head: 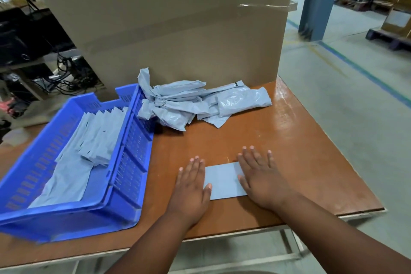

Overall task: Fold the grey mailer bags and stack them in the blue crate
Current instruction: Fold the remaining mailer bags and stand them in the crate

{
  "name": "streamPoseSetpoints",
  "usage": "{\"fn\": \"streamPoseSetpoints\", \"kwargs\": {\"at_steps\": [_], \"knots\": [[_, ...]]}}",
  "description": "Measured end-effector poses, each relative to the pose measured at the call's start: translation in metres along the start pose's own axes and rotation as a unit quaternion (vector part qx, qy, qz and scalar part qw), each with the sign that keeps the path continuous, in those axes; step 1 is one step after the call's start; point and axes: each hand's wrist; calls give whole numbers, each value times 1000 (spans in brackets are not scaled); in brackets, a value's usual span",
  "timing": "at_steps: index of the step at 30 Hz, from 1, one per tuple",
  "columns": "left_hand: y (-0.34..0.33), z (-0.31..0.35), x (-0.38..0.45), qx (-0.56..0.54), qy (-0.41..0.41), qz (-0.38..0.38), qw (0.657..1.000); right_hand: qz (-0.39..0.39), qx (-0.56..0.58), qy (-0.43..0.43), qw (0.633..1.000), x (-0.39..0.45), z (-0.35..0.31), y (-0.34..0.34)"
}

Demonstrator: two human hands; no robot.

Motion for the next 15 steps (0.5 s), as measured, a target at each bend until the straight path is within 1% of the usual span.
{"fn": "streamPoseSetpoints", "kwargs": {"at_steps": [2,4,5,7,10,13,15], "knots": [[-1,20,10,-15,-49,7,999,-9,18,63,998,7,-18,-9],[-7,32,15,-13,-62,-22,998,-37,27,102,994,11,-26,-27],[-11,32,15,1,-61,-35,997,-38,29,110,993,10,-25,-35],[-16,25,10,23,-52,-48,997,-28,27,99,994,5,-15,-42],[-11,2,4,6,-20,-74,997,-30,20,59,998,-3,1,-37],[6,-15,11,13,-4,-124,992,-38,-2,17,999,-3,6,-26],[20,-18,26,20,-1,-133,991,-43,14,-11,999,-2,4,-22]]}}
Point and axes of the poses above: each hand's wrist, its own x-axis towards the middle knuckle, its own y-axis out of the back of the hand, z = x × y, and after that the axes turned 11 degrees about x, right-handed
